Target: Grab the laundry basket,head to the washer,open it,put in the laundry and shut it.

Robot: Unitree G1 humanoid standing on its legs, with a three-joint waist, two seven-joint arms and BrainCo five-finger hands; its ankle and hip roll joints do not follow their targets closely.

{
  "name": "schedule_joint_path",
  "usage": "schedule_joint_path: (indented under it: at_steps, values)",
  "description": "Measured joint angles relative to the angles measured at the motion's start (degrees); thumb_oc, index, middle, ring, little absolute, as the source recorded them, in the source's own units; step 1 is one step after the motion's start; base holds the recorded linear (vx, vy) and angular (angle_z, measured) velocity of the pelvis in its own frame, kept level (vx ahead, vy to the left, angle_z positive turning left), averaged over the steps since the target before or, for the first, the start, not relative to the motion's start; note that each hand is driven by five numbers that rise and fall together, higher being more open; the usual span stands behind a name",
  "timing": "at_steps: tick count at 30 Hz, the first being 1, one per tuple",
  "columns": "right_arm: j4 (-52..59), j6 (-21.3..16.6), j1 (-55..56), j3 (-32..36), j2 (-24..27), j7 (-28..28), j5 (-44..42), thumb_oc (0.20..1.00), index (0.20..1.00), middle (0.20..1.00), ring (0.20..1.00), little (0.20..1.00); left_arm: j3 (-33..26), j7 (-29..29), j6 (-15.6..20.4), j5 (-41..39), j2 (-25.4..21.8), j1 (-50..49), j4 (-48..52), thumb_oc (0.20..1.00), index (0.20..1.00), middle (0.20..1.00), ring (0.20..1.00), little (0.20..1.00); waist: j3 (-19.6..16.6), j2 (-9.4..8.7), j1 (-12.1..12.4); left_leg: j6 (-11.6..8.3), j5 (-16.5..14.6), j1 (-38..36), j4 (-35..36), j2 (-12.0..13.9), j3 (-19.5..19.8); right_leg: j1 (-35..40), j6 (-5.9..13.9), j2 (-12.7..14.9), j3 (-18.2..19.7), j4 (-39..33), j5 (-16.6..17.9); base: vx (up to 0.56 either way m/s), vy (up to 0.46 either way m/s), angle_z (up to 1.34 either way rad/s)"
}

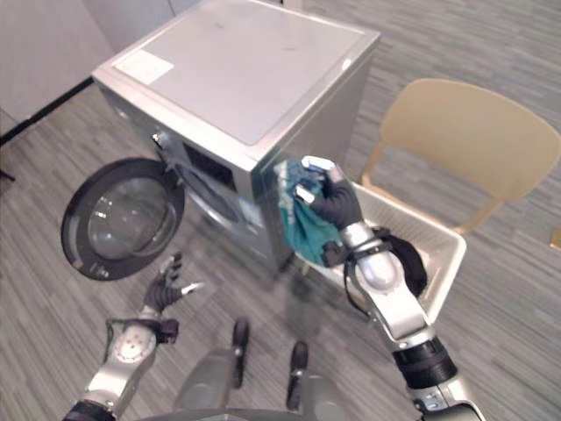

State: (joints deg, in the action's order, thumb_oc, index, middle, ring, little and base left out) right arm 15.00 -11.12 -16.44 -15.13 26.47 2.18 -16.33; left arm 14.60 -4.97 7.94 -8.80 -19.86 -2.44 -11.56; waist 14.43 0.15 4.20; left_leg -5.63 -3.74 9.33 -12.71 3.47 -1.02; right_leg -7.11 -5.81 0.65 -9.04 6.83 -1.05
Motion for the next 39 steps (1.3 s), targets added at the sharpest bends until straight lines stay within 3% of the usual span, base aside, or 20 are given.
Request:
schedule_joint_path:
  at_steps: [1, 6, 8, 10, 13, 17, 18, 24, 25, 26, 27, 30, 39]
  values:
    - [0.34, -0.23, -2.91, -1.16, 0.04, -0.05, 0.0, 0.2, 0.2, 0.2, 0.2, 0.2, 2.3, 0.18, 0.8, 0.06, -0.03, 3.07, 2.71, 1.0, 1.0, 1.0, 1.0, 1.0, -0.25, -0.13, -2.44, -0.23, -0.78, -5.42, 1.65, 0.49, -1.51, 1.68, 1.27, -0.43, -1.8, -3.3, 1.18, 0.0, 0.067, 0.85]
    - [0.99, -0.8, -6.71, -3.26, -0.63, -0.79, -0.11, 0.2, 0.2, 0.2, 0.2, 0.2, 8.86, 0.0, 2.2, 1.1, 0.36, 12.85, 4.78, 1.0, 1.0, 1.0, 1.0, 1.0, -0.99, 0.4, -3.25, 1.81, 1.38, -11.73, 14.32, 1.61, -2.14, 1.21, 2.58, -2.65, -4.55, -7.11, 4.69, 0.04, 0.078, 0.33]
    - [1.03, -0.77, -7.56, -6.75, -2.38, -1.29, -0.19, 0.2, 0.2, 0.2, 0.2, 0.2, 11.57, -0.37, 2.19, 2.26, 0.47, 15.8, 4.81, 1.0, 1.0, 1.0, 1.0, 1.0, -1.59, -1.43, -3.06, 2.75, 2.57, -12.68, 15.74, 0.74, -2.25, 1.39, 3.54, -2.04, -4.43, -7.24, 5.43, 0.03, 0.075, 0.0]
    - [1.38, -0.82, -9.24, -10.13, -4.52, -1.68, -0.88, 0.2, 0.2, 0.2, 0.2, 0.2, 13.81, -1.32, 2.28, 3.18, 0.92, 17.18, 5.08, 1.0, 1.0, 1.0, 1.0, 1.0, -2.98, -2.03, -3.3, 3.38, 2.66, -13.03, 15.65, -0.71, -2.81, 1.25, 4.7, -0.62, -3.96, -7.3, 6.25, 0.04, 0.092, -0.07]
    - [1.37, -0.45, -11.44, -12.67, -5.69, -1.71, -2.79, 0.2, 0.2, 0.2, 0.2, 0.2, 14.85, -2.44, 2.38, 3.56, 0.97, 18.96, 4.79, 1.0, 1.0, 1.0, 1.0, 1.0, -4.6, -2.33, -3.01, 4.63, 3.3, -13.61, 16.5, -1.6, -3.39, 1.45, 5.69, 0.17, -3.14, -7.43, 6.97, 0.02, 0.074, -0.09]
    - [1.15, -0.02, -12.06, -13.44, -6.57, -1.21, -4.63, 0.2, 0.2, 0.2, 0.2, 0.2, 17.49, -3.92, 2.87, 5.47, 2.1, 21.68, -0.42, 1.0, 1.0, 1.0, 1.0, 1.0, -6.2, -2.63, -2.79, 4.68, 3.91, -14.89, 16.85, -2.3, -3.33, 2.41, 5.51, 0.68, -3.13, -7.76, 7.31, 0.03, 0.059, 0.03]
    - [0.85, 0.08, -12.14, -14.11, -6.76, -1.16, -5.18, 0.2, 0.2, 0.2, 0.2, 0.2, 17.82, -4.2, 2.74, 5.81, 2.23, 22.38, -2.31, 0.2, 0.2, 0.2, 0.2, 0.2, -6.93, -2.63, -2.82, 4.68, 3.87, -14.87, 16.93, -2.35, -3.36, 2.41, 5.54, 0.7, -3.09, -7.95, 7.35, 0.01, 0.054, -0.01]
    - [-0.06, 0.12, -9.89, -14.89, -6.97, -1.34, -8.8, 0.2, 0.2, 0.2, 0.2, 0.2, 15.65, -6.37, 2.55, 7.81, 1.76, 20.58, -2.48, 0.2, 0.2, 0.2, 0.2, 0.2, -8.6, -2.62, -3.3, 4.63, 3.86, -15.59, 17.28, -2.42, -3.29, 4.47, 5.5, 0.33, -3.06, -11.29, 8.83, 0.01, 0.027, -0.01]
    - [-0.08, 0.13, -9.48, -14.89, -6.85, -1.37, -8.93, 0.363, 0.363, 0.363, 0.363, 0.363, 15.49, -6.36, 2.35, 7.82, 1.58, 19.96, -2.28, 0.2, 0.2, 0.2, 0.2, 0.2, -8.61, -2.56, -3.29, 4.61, 3.83, -15.65, 17.29, -2.41, -3.35, 4.53, 5.45, 0.3, -3.02, -11.34, 8.87, 0.0, 0.0, 0.0]
    - [-0.08, 0.12, -8.93, -14.63, -6.44, -1.71, -8.93, 0.602, 0.602, 0.602, 0.602, 0.602, 15.05, -6.25, 2.07, 7.82, 1.19, 19.36, -2.0, 0.2, 0.2, 0.2, 0.2, 0.2, -8.65, -2.5, -3.25, 4.6, 3.82, -15.6, 17.29, -2.37, -3.33, 4.49, 5.46, 0.27, -3.04, -11.34, 8.86, 0.0, 0.0, 0.0]
    - [-0.05, 0.0, -7.69, -14.37, -6.45, -2.04, -8.93, 1.0, 1.0, 1.0, 1.0, 1.0, 13.91, -6.24, 1.93, 7.81, 1.2, 17.71, -0.77, 0.2, 0.2, 0.2, 0.2, 0.2, -8.68, -2.48, -3.28, 4.58, 3.81, -15.64, 17.3, -2.33, -3.38, 4.51, 5.47, 0.22, -3.01, -11.34, 8.86, 0.03, 0.013, -0.01]
    - [-0.06, 0.26, -1.99, -13.31, -3.74, -2.61, -7.17, 1.0, 1.0, 1.0, 1.0, 1.0, 9.93, -5.94, 1.43, 7.68, -0.28, 11.44, 2.18, 0.2, 0.2, 0.2, 0.2, 0.2, -8.76, -2.28, -3.62, 4.58, 3.8, -15.5, 17.33, -2.3, -3.45, 4.59, 5.67, 0.25, -2.98, -11.34, 8.72, 0.0, 0.0, 0.0]
    - [-0.4, 0.88, 13.71, -0.29, 4.46, -3.31, 11.66, 1.0, 1.0, 1.0, 1.0, 1.0, 1.71, -2.42, 1.43, 7.67, -4.28, 0.11, 4.03, 0.2, 0.2, 0.2, 0.2, 0.2, -8.98, -1.81, -4.0, 4.65, 3.61, -15.38, 17.63, -2.23, -3.44, 4.58, 5.76, 0.27, -3.02, -11.36, 8.75, 0.0, 0.0, 0.0]
